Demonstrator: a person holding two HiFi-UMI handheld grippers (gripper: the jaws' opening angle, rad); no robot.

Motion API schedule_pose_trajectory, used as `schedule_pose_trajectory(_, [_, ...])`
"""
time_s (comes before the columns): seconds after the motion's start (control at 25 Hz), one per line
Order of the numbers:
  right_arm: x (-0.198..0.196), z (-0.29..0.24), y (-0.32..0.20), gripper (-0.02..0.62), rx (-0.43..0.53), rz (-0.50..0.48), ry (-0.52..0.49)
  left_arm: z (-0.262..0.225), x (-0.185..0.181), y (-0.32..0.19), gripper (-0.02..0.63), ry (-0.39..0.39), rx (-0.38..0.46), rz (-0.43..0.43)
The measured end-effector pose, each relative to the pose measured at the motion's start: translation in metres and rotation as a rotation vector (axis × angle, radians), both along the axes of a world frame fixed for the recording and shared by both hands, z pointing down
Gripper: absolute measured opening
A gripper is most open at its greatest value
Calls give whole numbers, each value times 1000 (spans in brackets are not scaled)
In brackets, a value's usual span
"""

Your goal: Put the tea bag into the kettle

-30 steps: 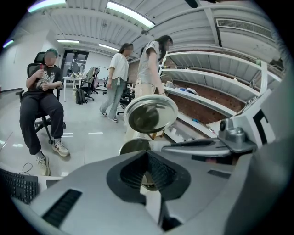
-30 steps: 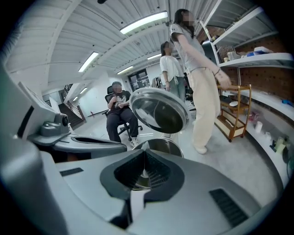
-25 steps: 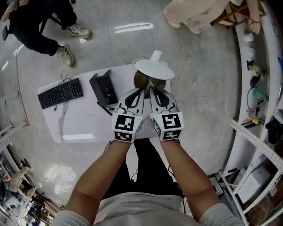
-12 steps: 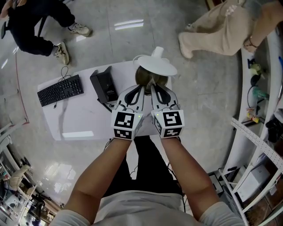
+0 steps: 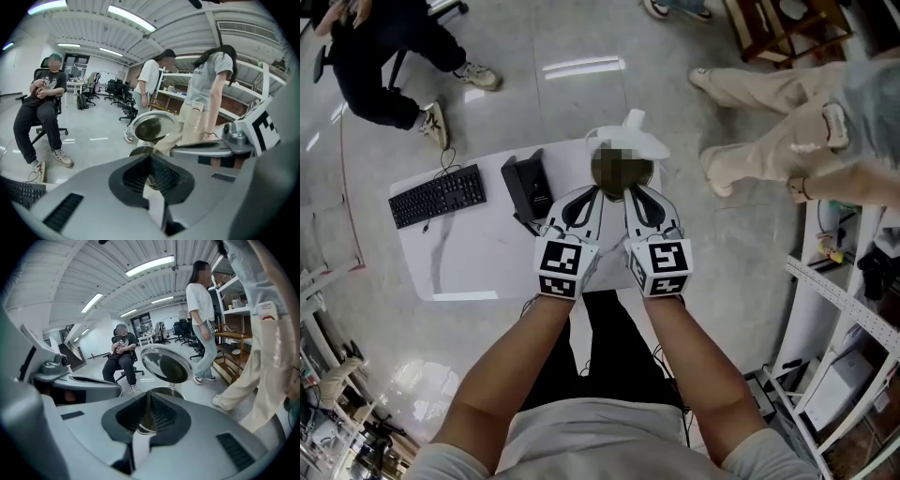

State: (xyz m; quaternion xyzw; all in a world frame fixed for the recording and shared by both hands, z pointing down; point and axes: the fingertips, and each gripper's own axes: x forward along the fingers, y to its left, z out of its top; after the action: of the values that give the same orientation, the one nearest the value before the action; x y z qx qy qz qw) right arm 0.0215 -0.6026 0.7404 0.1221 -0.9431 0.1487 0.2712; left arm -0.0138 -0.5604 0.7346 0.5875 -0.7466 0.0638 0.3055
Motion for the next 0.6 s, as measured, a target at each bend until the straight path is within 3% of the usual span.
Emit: schedule_pose_trajectory(0.6, [14, -114, 33, 18, 55, 34, -77, -112, 4, 25, 8, -56, 100, 23])
